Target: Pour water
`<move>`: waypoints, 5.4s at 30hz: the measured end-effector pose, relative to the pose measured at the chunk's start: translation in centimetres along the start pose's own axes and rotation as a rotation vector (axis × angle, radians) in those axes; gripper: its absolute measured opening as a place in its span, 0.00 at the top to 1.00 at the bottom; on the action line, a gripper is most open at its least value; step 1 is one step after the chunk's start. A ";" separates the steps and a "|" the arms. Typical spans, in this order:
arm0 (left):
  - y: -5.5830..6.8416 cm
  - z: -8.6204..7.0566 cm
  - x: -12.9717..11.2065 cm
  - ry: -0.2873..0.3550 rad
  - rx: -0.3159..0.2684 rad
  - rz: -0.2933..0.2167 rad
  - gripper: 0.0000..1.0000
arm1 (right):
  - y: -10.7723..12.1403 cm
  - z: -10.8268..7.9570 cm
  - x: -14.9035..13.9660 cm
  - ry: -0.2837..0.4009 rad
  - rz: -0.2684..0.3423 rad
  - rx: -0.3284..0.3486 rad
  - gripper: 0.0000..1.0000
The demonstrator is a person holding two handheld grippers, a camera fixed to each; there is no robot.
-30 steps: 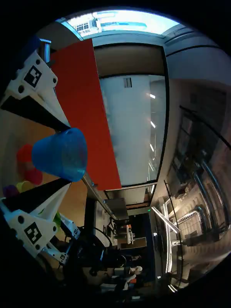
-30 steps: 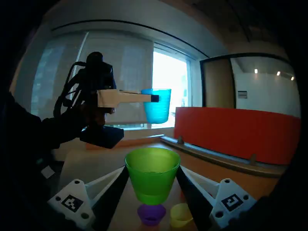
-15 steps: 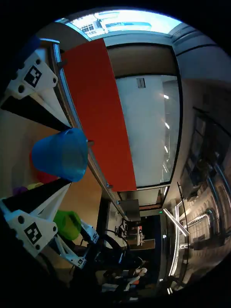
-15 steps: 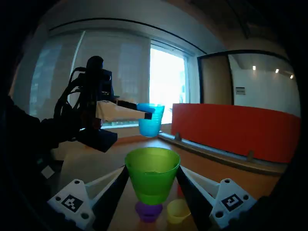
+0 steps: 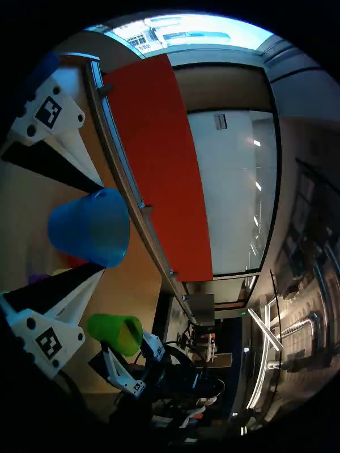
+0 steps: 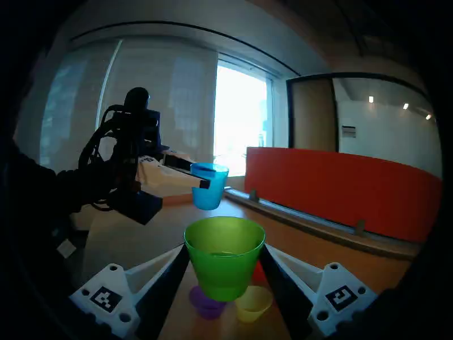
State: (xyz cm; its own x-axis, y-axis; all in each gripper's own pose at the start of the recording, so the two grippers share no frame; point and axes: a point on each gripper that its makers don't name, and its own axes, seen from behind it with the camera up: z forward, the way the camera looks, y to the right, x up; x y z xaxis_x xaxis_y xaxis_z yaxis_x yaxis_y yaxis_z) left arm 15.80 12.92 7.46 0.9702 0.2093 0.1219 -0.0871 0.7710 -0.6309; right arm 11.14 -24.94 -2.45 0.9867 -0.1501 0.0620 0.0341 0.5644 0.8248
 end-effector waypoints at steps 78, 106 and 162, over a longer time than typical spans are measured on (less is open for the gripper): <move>4.9 1.9 -20.8 -0.463 -0.156 0.072 0.14 | 3.4 -4.2 -11.5 -0.359 0.016 0.009 0.12; 5.0 1.7 -24.0 -0.516 -0.169 0.045 0.14 | 3.3 -3.8 -12.8 -0.377 0.020 0.008 0.12; 4.0 -3.1 -23.5 -0.508 -0.112 0.049 0.04 | 1.7 -2.2 -21.5 -0.530 0.069 0.056 0.12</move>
State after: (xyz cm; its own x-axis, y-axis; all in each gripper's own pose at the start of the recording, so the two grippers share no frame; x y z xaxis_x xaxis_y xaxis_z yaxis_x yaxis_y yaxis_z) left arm -6.66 9.22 -0.34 0.7313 0.5304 0.4288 -0.0783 0.6898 -0.7198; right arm -9.62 -18.92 -3.62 0.7702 -0.5121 0.3802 -0.0505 0.5453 0.8367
